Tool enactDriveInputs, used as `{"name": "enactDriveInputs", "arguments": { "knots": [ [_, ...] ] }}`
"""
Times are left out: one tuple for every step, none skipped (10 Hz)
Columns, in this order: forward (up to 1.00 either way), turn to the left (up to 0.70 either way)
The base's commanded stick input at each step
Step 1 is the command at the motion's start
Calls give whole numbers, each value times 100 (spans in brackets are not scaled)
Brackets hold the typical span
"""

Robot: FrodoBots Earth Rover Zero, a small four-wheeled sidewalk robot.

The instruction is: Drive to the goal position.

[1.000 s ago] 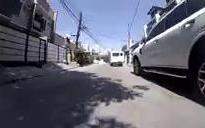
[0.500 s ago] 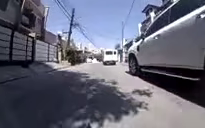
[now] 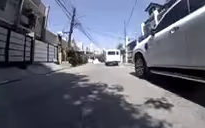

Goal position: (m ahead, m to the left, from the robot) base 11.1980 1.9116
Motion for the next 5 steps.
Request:
{"name": "enactDriveInputs", "arguments": {
  "knots": [
    [100, 0],
    [100, 0],
    [100, 0],
    [100, 0],
    [100, 0]
  ]
}}
